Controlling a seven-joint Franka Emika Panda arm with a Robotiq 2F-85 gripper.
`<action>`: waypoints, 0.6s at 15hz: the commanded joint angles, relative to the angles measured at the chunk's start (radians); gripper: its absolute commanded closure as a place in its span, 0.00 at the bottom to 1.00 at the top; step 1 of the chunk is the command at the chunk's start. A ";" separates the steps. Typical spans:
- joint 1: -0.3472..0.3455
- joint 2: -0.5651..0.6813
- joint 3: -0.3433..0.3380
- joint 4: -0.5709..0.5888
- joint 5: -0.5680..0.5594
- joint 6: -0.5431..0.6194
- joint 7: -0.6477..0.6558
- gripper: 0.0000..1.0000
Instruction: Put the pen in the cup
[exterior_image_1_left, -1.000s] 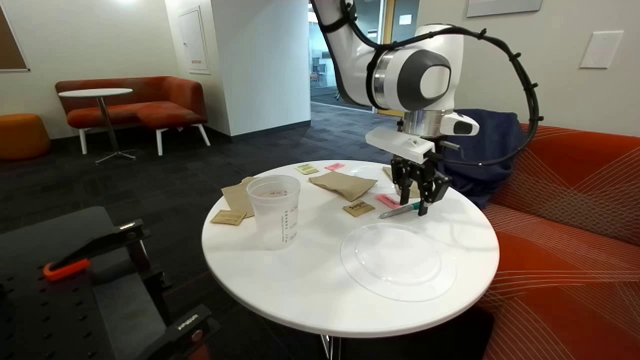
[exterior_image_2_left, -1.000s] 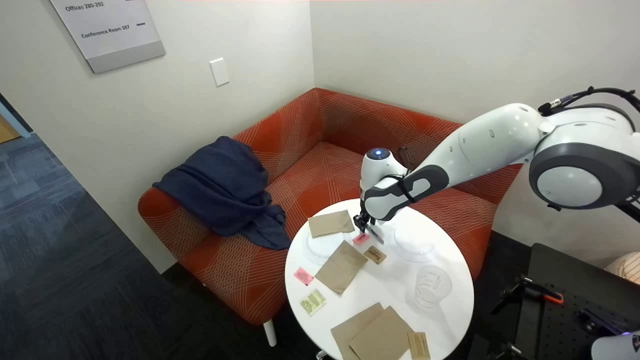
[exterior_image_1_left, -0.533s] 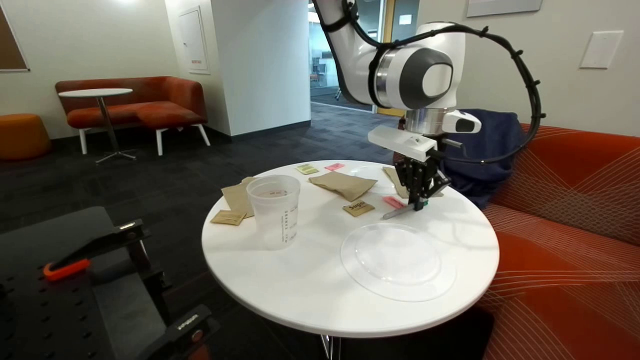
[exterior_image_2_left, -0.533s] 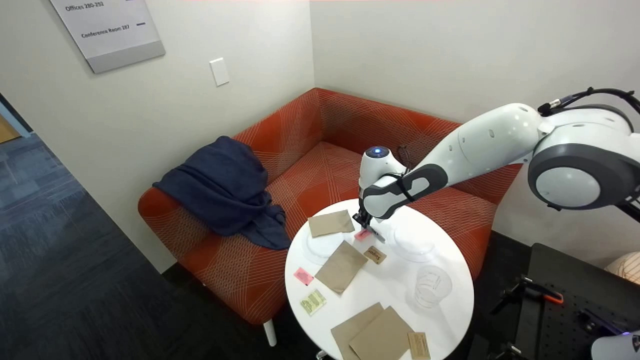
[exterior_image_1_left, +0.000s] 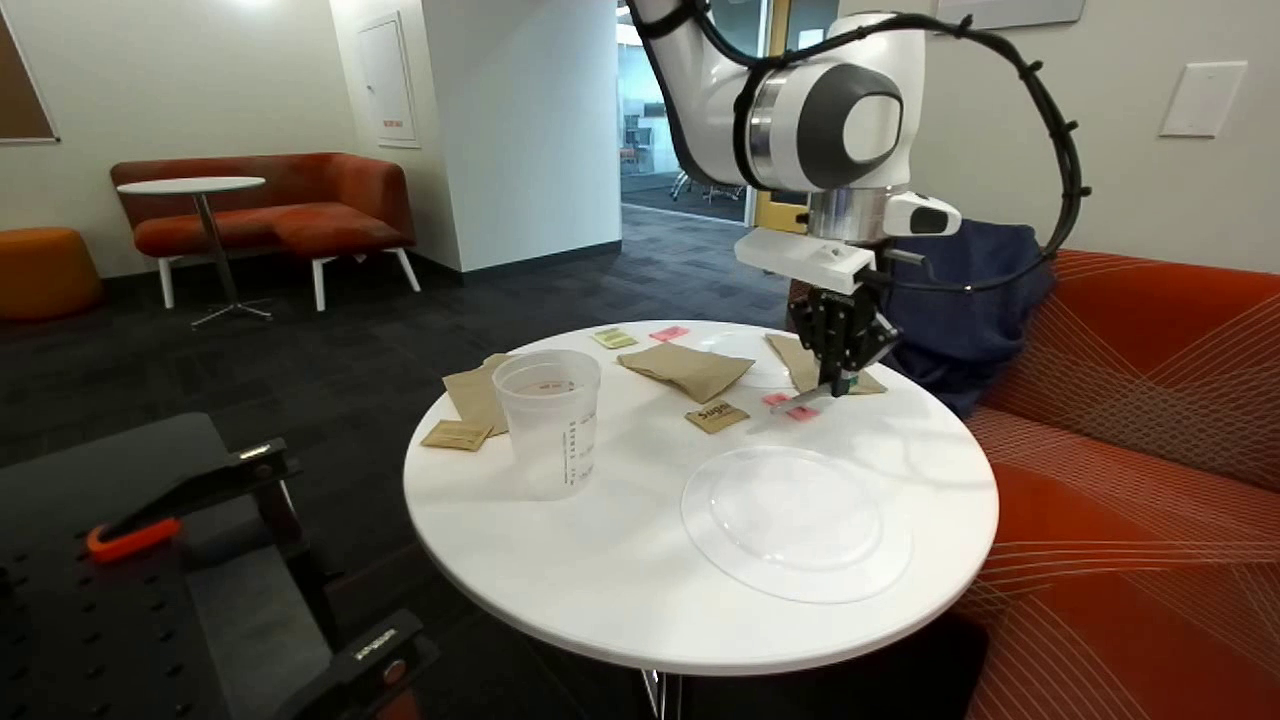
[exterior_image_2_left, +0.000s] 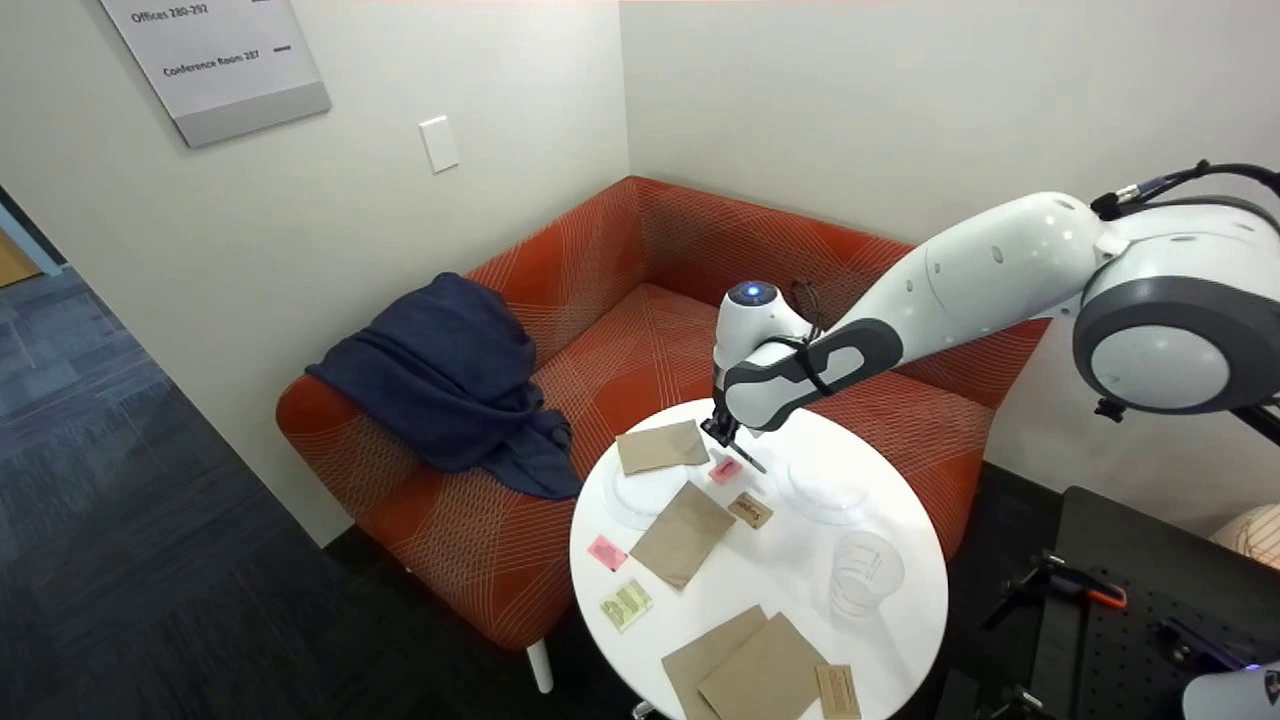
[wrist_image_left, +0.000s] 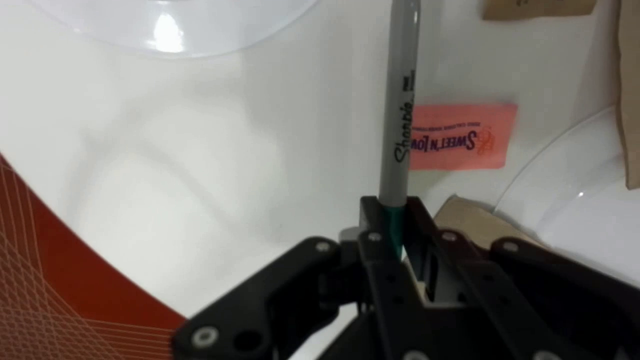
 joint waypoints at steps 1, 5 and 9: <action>0.019 -0.148 -0.019 -0.135 -0.028 -0.014 -0.011 0.96; 0.019 -0.277 -0.016 -0.254 -0.063 -0.026 -0.043 0.96; 0.024 -0.419 -0.018 -0.402 -0.105 -0.022 -0.063 0.96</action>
